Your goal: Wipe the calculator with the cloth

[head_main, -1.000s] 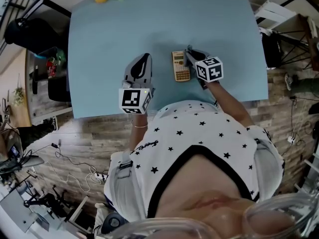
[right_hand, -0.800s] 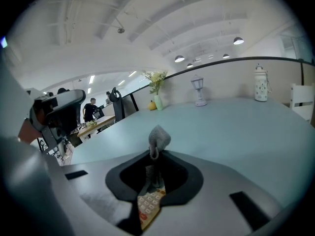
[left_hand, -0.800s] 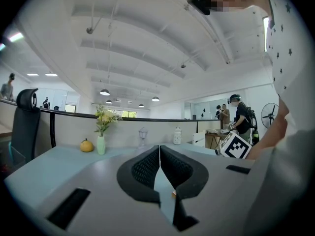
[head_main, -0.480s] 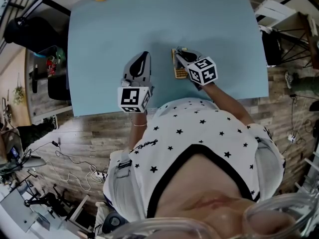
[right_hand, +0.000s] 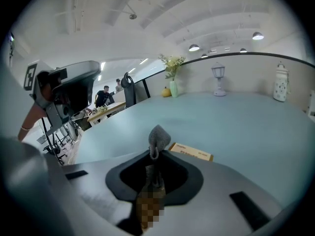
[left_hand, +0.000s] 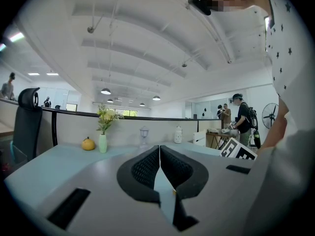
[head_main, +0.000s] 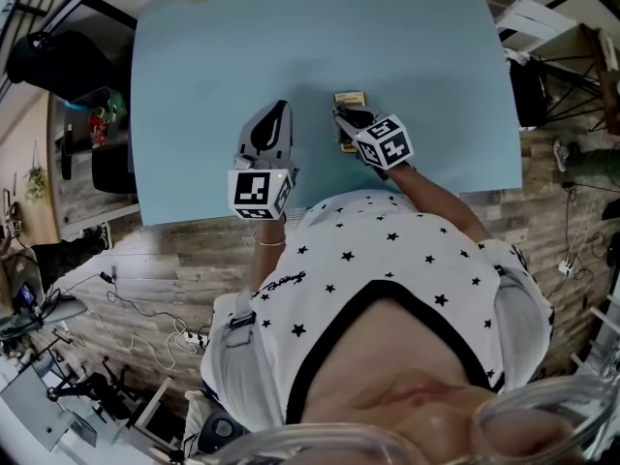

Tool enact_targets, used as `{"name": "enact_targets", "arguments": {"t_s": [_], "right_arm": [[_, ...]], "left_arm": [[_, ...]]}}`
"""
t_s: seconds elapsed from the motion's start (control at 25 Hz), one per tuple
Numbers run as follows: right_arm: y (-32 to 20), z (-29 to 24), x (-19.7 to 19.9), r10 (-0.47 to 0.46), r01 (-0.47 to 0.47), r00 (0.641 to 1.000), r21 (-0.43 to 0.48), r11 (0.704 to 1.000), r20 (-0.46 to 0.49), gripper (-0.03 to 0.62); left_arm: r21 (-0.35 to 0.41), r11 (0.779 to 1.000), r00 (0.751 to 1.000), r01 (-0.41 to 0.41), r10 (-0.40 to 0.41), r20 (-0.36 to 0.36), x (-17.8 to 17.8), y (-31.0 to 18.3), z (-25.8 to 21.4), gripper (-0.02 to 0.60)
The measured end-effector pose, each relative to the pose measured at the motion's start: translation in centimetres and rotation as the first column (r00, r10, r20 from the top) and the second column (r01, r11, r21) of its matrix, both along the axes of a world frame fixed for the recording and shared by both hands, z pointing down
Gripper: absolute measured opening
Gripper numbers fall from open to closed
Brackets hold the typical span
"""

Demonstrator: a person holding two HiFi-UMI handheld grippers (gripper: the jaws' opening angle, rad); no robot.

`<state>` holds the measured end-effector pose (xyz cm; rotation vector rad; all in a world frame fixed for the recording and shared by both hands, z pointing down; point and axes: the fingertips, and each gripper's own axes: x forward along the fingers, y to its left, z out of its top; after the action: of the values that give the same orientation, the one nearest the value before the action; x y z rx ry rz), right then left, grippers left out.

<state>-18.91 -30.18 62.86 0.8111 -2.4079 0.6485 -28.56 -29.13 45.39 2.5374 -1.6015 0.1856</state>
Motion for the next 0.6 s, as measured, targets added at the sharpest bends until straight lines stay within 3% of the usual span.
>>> {"name": "enact_targets", "arguments": {"t_s": [0.6], "right_arm": [[-1.2,0.4,5.7,0.169,-0.169,0.985,0.002,0.986,-0.016,0.046]], "left_arm": [[-0.003,0.998,0.998,-0.064,0.064,-0.002,1.8,0.2,0.2,0.031]]}}
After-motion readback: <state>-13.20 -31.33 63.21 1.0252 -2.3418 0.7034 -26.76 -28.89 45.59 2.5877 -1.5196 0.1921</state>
